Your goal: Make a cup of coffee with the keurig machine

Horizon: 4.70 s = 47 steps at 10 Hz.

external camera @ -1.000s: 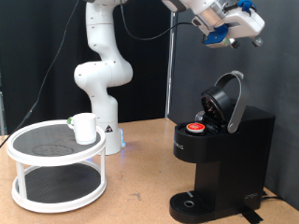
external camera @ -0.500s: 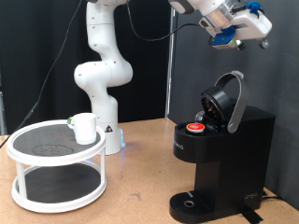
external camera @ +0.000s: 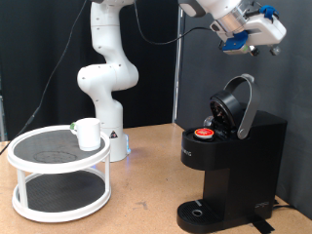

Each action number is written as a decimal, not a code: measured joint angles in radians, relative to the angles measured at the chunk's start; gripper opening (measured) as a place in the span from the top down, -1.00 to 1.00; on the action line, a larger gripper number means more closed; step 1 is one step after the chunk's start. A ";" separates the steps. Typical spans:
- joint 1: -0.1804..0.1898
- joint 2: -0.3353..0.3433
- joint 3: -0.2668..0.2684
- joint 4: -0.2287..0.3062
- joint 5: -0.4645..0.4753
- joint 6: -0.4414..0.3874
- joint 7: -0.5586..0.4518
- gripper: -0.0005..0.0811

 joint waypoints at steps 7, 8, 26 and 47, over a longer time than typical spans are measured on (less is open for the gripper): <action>-0.006 0.012 -0.002 -0.035 -0.029 -0.027 0.001 0.91; -0.006 0.015 -0.002 -0.042 -0.029 -0.027 0.001 0.97; -0.092 -0.044 -0.063 -0.124 -0.055 -0.048 -0.072 0.99; -0.221 0.108 -0.138 -0.221 -0.251 0.051 -0.108 0.99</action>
